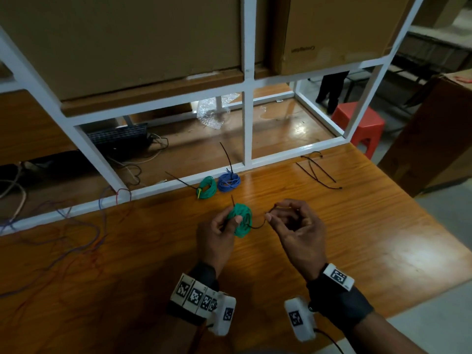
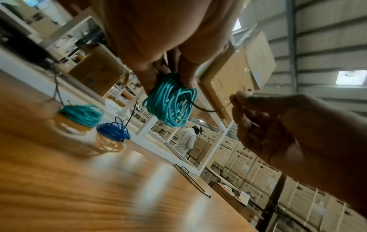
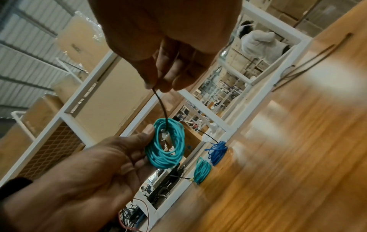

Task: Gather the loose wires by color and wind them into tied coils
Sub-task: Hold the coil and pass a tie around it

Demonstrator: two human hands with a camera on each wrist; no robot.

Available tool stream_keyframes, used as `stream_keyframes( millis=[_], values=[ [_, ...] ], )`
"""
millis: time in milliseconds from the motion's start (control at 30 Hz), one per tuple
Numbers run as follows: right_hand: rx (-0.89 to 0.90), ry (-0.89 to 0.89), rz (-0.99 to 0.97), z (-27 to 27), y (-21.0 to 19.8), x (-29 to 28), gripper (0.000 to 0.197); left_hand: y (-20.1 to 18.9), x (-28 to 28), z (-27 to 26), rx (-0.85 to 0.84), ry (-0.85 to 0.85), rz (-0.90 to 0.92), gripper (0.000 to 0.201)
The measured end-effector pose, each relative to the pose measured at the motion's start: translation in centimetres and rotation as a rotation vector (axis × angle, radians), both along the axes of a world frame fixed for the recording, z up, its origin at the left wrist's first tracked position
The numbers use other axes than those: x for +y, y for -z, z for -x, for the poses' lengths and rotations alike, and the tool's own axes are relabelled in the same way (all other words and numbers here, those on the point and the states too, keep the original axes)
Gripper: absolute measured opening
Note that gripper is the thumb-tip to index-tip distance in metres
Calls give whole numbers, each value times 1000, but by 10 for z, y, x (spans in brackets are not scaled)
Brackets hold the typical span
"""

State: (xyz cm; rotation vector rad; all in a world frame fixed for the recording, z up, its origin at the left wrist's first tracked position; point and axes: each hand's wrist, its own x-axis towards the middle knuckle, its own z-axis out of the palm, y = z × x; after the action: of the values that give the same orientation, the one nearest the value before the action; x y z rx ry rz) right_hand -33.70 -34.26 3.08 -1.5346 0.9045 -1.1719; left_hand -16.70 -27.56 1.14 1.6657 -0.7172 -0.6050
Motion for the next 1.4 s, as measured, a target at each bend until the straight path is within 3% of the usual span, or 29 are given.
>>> stream_keyframes(
  millis=[133, 433, 600, 1000, 1400],
  values=[
    [157, -59, 158, -10, -10, -5, 17, -7, 5, 2, -275, 56, 12, 33],
    [302, -141, 263, -18, -28, -19, 16, -23, 12, -4, -486, 130, 2, 30],
    [396, -203, 381, -18, -35, -21, 30, -24, 13, -4, -509, 166, 18, 30],
    [452, -218, 424, -11, -35, -26, 22, -30, 13, -4, -652, 231, -4, 30],
    [395, -226, 373, -5, -33, -23, 24, -30, 13, -2, -630, 214, -45, 31]
  ],
)
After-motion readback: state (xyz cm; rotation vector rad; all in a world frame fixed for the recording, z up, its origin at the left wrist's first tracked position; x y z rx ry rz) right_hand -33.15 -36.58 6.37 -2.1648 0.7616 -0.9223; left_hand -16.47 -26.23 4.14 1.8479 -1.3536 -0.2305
